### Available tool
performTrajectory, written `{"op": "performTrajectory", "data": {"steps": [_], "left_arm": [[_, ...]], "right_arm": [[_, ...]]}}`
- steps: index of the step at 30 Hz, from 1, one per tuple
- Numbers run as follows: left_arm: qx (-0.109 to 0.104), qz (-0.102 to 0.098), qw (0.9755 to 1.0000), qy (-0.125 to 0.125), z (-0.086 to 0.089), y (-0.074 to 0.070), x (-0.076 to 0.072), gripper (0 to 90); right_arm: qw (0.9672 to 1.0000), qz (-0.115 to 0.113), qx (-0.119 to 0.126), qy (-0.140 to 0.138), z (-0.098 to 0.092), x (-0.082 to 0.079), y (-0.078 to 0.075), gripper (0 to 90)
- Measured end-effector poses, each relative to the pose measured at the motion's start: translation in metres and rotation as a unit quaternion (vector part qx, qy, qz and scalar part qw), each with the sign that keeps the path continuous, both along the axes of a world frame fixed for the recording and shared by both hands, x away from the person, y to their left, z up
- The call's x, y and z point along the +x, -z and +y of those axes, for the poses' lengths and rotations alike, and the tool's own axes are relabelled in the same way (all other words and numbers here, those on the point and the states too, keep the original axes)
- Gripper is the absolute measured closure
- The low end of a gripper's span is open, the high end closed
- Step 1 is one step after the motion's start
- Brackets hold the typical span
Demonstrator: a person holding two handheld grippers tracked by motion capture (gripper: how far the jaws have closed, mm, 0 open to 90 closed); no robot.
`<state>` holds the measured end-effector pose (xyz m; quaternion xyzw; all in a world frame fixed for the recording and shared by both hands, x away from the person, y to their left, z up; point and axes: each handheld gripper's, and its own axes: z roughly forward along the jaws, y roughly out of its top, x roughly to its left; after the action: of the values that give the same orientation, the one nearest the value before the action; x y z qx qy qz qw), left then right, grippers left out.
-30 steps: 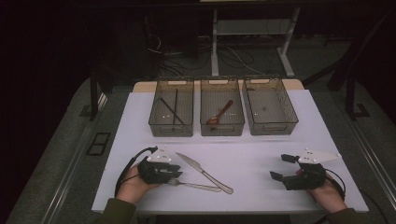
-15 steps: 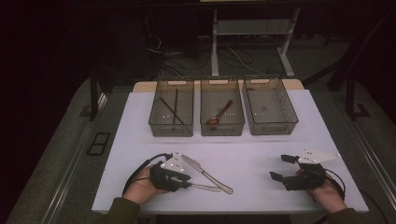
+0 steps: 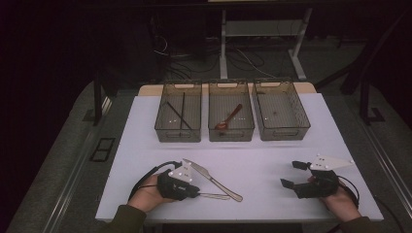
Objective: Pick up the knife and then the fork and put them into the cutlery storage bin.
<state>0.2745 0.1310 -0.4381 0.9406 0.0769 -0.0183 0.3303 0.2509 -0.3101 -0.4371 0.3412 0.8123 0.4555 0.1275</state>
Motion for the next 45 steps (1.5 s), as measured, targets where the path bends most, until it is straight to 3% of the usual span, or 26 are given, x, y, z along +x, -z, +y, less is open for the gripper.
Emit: {"op": "performTrajectory", "data": {"steps": [22, 35, 45], "left_arm": [[-0.001, 0.028, 0.9992, 0.03, 0.0, -0.002, -0.005, 84.0], [-0.027, 0.016, 0.9994, 0.015, 0.012, -0.018, -0.004, 84.1], [-0.049, 0.005, 0.9988, 0.008, 0.014, -0.032, -0.002, 84.2]], "right_arm": [[1.0, 0.002, 0.0, -0.001, 0.0, 0.0, 0.0, 17.6], [1.0, 0.004, 0.003, 0.002, -0.001, 0.0, 0.0, 17.5], [0.9997, 0.005, 0.021, 0.007, -0.001, -0.001, -0.006, 15.2]]}}
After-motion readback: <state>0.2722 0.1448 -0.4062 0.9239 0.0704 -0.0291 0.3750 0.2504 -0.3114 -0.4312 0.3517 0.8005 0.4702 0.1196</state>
